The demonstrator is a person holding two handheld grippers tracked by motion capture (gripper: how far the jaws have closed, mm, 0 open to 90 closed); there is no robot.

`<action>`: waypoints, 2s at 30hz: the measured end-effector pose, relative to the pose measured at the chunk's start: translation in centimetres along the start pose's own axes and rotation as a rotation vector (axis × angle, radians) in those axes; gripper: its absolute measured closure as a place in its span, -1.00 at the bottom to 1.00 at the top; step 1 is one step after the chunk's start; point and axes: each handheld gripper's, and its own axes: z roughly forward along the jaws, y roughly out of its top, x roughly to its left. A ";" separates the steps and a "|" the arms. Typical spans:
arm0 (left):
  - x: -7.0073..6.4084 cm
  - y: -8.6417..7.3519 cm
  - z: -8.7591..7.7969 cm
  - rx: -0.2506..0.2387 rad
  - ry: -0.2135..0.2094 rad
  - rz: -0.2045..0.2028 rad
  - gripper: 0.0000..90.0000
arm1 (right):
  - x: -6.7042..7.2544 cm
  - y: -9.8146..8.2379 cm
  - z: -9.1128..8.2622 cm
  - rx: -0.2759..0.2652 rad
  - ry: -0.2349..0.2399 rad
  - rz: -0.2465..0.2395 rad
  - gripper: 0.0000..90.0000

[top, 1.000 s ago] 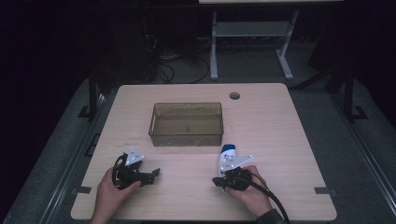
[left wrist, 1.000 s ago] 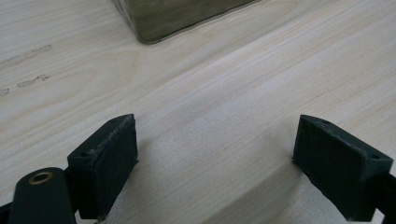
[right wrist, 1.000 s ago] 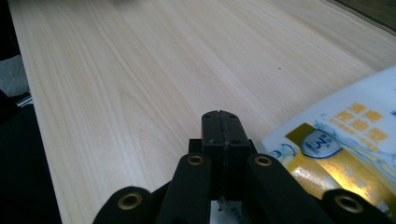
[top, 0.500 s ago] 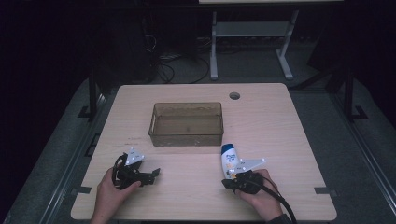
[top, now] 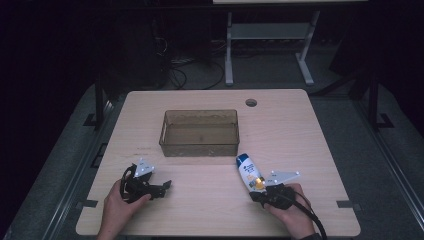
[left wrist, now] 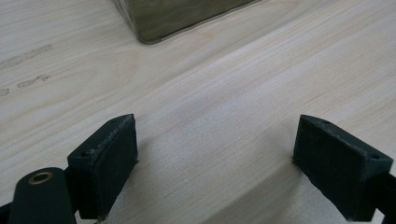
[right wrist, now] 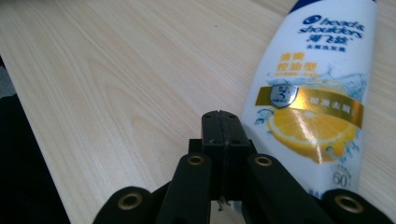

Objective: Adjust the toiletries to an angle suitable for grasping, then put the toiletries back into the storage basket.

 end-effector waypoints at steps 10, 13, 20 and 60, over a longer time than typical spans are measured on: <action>0.0 0.0 0.0 0.000 0.000 0.000 -0.72 | -0.9 -0.8 -1.0 -0.002 -0.028 0.028 1.00; 0.0 0.0 0.0 0.000 0.000 0.000 -0.72 | -1.2 -1.0 -1.2 -0.003 -0.037 0.035 1.00; 0.0 0.0 0.0 0.000 0.000 0.000 -0.72 | -1.9 -1.6 -1.9 -0.009 -0.055 0.060 1.00; 0.0 0.0 0.0 0.001 0.000 0.000 -0.72 | -3.3 -0.3 -5.0 -0.119 -0.125 0.064 -0.14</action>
